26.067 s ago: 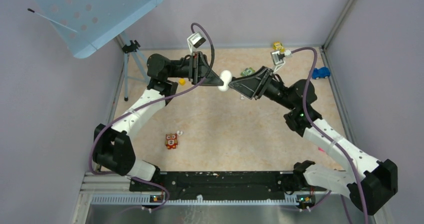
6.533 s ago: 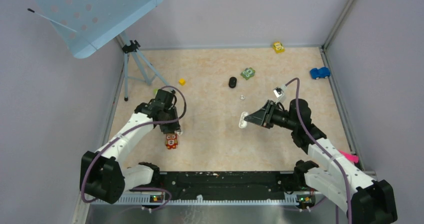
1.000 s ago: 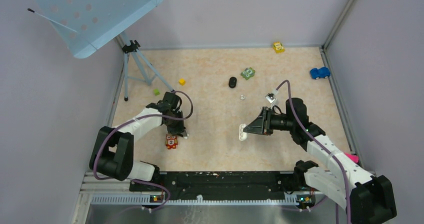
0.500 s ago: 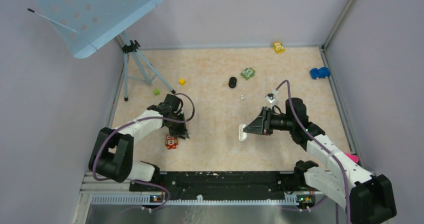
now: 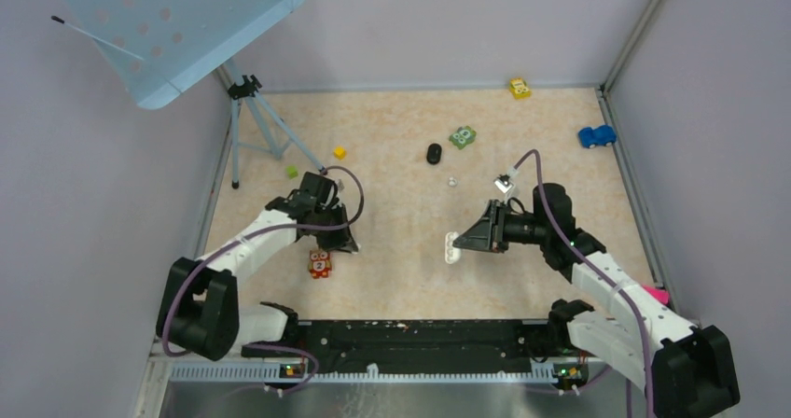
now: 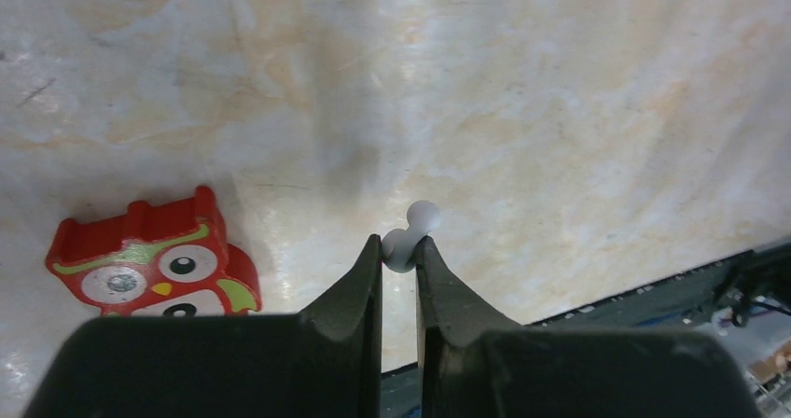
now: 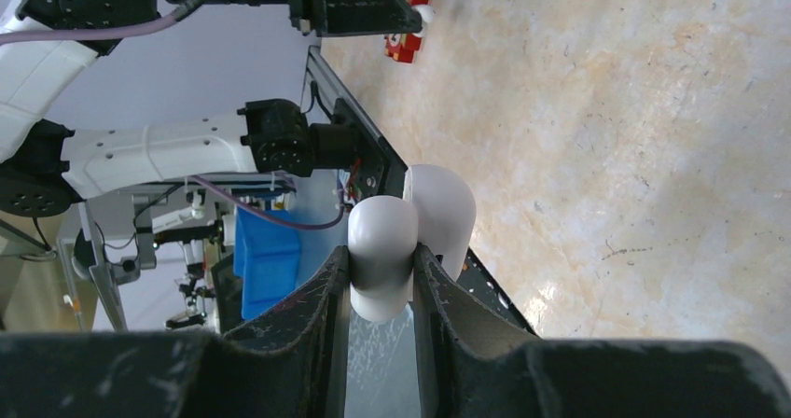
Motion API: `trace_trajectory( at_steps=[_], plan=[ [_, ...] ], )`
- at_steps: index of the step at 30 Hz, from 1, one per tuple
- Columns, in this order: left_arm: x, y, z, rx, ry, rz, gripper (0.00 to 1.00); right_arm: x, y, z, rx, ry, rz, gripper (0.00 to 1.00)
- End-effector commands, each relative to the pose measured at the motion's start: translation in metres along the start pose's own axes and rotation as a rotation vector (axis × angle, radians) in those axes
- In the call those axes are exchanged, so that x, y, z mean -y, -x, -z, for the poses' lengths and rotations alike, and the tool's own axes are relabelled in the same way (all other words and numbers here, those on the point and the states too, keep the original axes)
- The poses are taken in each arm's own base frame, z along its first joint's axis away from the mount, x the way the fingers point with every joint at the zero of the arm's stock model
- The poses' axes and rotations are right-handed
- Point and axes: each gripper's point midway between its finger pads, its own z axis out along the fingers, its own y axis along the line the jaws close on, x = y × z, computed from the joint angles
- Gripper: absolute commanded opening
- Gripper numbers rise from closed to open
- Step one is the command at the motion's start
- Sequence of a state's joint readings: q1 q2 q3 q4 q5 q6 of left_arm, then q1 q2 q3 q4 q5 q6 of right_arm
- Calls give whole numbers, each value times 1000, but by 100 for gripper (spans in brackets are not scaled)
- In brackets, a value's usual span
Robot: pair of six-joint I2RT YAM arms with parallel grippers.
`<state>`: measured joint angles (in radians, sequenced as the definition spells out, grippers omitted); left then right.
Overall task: Insert the wireless bluetooth earbuds into the charging case
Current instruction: Pick up the right earbud from the center of the board, then place the right earbud at the center of the board.
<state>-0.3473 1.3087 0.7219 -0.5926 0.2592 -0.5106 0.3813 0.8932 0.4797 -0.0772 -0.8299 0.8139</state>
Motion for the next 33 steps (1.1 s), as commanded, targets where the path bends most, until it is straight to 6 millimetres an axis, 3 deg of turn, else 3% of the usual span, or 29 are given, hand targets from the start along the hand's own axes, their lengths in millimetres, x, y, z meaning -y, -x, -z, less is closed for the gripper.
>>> trace_trajectory(
  at_steps=[1,6,17,20,22,27,30,33],
  plan=[
    [66,36,39,157,-289,-98,4,-14,-2,2,-2,103,107,0],
    [116,36,66,162,-567,-157,5,-17,-21,7,-56,188,208,0],
    [159,13,86,117,-823,-166,6,-15,-20,4,35,267,195,0],
    [155,13,76,111,-800,-155,7,0,-18,-1,46,211,146,0],
    [140,14,57,104,-703,-108,7,13,-20,-6,27,156,116,0],
    [107,14,14,97,-535,13,6,26,-18,-9,44,103,69,0],
    [109,11,4,83,-579,69,6,43,-16,-12,67,20,25,0],
    [103,12,-8,94,-562,133,6,45,-14,-14,84,25,-13,0]
  ],
)
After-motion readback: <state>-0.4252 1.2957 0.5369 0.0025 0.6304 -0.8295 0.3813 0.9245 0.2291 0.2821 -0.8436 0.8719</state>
